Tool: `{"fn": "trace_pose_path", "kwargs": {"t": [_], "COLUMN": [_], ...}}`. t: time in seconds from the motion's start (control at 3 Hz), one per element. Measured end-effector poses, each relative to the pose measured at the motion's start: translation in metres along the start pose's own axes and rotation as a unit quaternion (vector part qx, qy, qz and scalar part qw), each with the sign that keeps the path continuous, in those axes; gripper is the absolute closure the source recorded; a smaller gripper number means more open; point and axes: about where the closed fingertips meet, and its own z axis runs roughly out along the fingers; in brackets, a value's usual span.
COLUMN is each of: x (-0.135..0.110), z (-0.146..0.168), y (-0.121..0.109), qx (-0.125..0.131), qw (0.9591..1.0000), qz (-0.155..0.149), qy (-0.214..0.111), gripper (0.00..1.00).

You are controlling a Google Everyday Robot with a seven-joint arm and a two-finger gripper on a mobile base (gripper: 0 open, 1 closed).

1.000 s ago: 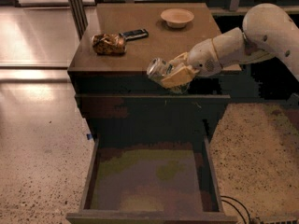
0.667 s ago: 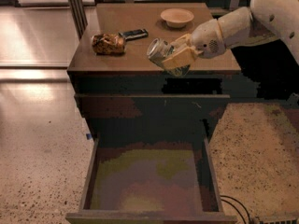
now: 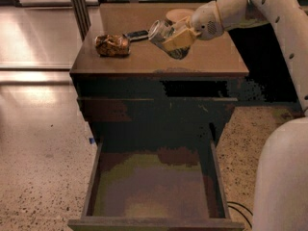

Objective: Pick 7up can from bottom drawer and place on counter

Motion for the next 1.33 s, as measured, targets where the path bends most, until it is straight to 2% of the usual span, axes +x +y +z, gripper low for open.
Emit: {"fn": "trace_pose_path", "kwargs": {"t": [0.33, 0.67, 1.0, 1.33], "x": [0.014, 0.044, 0.054, 0.051], "z": [0.028, 0.071, 0.085, 0.083], "y": [-0.04, -0.063, -0.068, -0.068], "qx": [0.014, 0.007, 0.001, 0.001], "qw": [0.9996, 0.9966, 0.9946, 0.9946], "qz": [0.001, 0.012, 0.017, 0.017], "qy": [0.026, 0.081, 0.103, 0.103], "gripper": [1.0, 1.0, 1.0, 0.81]}}
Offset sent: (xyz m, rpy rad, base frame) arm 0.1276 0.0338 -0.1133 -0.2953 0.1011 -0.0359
